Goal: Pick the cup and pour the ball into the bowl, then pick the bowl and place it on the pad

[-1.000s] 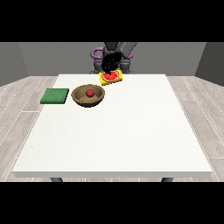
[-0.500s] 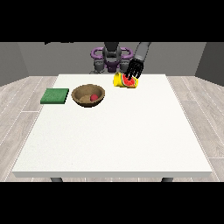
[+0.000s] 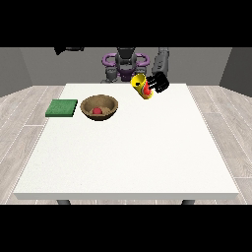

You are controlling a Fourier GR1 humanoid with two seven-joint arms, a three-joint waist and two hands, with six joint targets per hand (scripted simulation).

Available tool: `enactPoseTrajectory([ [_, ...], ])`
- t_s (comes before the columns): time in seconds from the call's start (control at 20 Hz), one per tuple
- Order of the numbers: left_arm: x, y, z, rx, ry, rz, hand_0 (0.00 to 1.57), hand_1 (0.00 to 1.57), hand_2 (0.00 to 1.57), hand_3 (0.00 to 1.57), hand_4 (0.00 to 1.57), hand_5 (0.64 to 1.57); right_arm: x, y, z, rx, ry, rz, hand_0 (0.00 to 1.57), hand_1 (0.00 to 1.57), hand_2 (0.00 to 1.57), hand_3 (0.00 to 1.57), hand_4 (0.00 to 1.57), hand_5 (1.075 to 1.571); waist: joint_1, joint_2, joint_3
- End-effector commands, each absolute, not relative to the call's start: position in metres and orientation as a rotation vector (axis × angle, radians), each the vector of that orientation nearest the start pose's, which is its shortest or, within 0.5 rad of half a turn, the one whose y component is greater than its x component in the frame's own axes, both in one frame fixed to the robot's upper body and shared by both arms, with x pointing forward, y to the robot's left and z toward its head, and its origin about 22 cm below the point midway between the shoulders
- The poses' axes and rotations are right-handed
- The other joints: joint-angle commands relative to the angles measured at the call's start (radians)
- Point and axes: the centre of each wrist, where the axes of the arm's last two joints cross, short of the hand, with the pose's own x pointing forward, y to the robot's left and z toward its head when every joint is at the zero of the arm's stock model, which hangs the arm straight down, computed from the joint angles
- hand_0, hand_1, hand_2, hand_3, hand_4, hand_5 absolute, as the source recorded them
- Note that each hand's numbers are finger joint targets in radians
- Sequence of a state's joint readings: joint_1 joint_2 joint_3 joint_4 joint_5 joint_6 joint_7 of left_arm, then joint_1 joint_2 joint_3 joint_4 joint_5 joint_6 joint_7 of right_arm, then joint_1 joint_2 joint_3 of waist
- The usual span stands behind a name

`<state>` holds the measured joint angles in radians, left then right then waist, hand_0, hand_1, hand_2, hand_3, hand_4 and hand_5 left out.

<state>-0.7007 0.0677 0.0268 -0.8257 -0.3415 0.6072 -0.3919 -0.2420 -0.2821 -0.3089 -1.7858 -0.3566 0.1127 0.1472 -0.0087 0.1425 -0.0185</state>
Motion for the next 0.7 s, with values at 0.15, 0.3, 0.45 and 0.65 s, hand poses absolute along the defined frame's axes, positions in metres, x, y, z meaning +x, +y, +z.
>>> enactPoseTrajectory([
  [0.15, 0.396, 0.204, 0.056, 0.095, -2.177, 0.201, 0.41, 0.41, 0.00, 0.00, 0.26, 1.569, 0.263, -0.313, 0.152, 0.035, -1.984, -0.100, 0.00, 0.00, 0.00, 0.00, 0.53, 1.564, 0.081, 0.102, 0.0058],
  [0.3, 0.395, 0.251, 0.056, -0.040, -2.230, 0.201, 0.18, 0.18, 0.00, 0.00, 0.00, 1.562, 0.262, -0.311, 0.173, -0.022, -2.012, -0.107, 0.00, 0.00, 0.00, 0.00, 0.49, 1.566, 0.113, 0.129, 0.0135],
  [0.45, 0.406, 0.291, 0.083, -0.092, -2.272, 0.171, 0.00, 0.00, 0.00, 0.00, 0.00, 1.553, 0.262, -0.280, 0.179, -0.009, -2.068, -0.103, 0.00, 0.00, 0.00, 0.00, 0.49, 1.568, 0.113, 0.217, 0.0155],
  [0.65, 0.406, 0.341, 0.118, -0.069, -2.198, 0.085, 0.00, 0.00, 0.00, 0.00, 0.00, 1.537, 0.274, -0.286, 0.147, 0.003, -1.966, -0.108, 0.00, 0.00, 0.00, 0.00, 0.48, 1.569, 0.093, 0.185, 0.0184],
])
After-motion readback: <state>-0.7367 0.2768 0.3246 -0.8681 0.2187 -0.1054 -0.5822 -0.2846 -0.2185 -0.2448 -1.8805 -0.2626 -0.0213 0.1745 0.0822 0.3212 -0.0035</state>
